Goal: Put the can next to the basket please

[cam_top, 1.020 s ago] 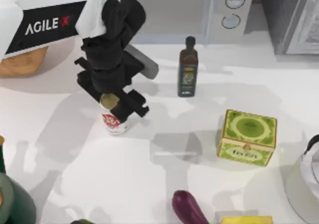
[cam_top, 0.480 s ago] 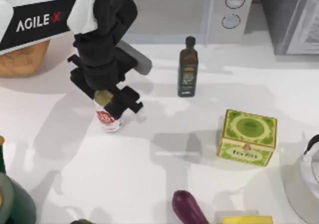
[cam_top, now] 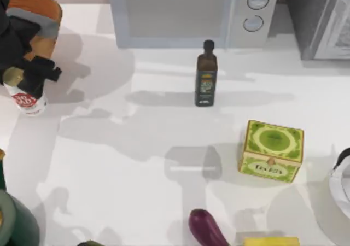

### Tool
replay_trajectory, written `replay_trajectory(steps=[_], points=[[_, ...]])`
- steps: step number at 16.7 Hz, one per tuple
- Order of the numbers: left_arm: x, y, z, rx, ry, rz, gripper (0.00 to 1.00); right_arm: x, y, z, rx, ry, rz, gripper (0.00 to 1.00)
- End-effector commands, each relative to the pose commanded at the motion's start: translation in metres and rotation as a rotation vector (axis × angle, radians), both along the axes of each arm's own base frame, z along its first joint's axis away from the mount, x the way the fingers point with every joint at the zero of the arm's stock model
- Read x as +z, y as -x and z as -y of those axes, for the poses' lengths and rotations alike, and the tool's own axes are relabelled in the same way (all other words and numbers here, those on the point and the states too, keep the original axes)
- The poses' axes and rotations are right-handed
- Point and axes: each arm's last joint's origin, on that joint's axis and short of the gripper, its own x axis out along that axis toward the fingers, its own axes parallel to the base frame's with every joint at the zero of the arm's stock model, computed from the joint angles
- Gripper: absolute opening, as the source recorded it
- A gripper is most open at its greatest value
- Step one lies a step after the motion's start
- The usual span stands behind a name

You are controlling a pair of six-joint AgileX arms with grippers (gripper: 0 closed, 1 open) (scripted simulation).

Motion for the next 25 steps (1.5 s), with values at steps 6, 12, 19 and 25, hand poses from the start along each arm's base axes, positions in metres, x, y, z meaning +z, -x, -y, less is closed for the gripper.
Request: replay_trajectory(steps=[6,12,19,25], points=[[-0.006,0.017,-0.11,0.33,-0.014,-0.007,0.0,0.0,0.0,0.0,0.0,0.0,0.0,1.0],[-0.041,0.019,-0.131,0.405,-0.004,-0.087,0.0,0.0,0.0,0.0,0.0,0.0,0.0,1.0],[-0.044,0.025,-0.134,0.408,-0.002,-0.098,0.0,0.0,0.0,0.0,0.0,0.0,0.0,1.0],[-0.049,0.019,-0.132,0.405,-0.004,-0.087,0.0,0.0,0.0,0.0,0.0,0.0,0.0,1.0]])
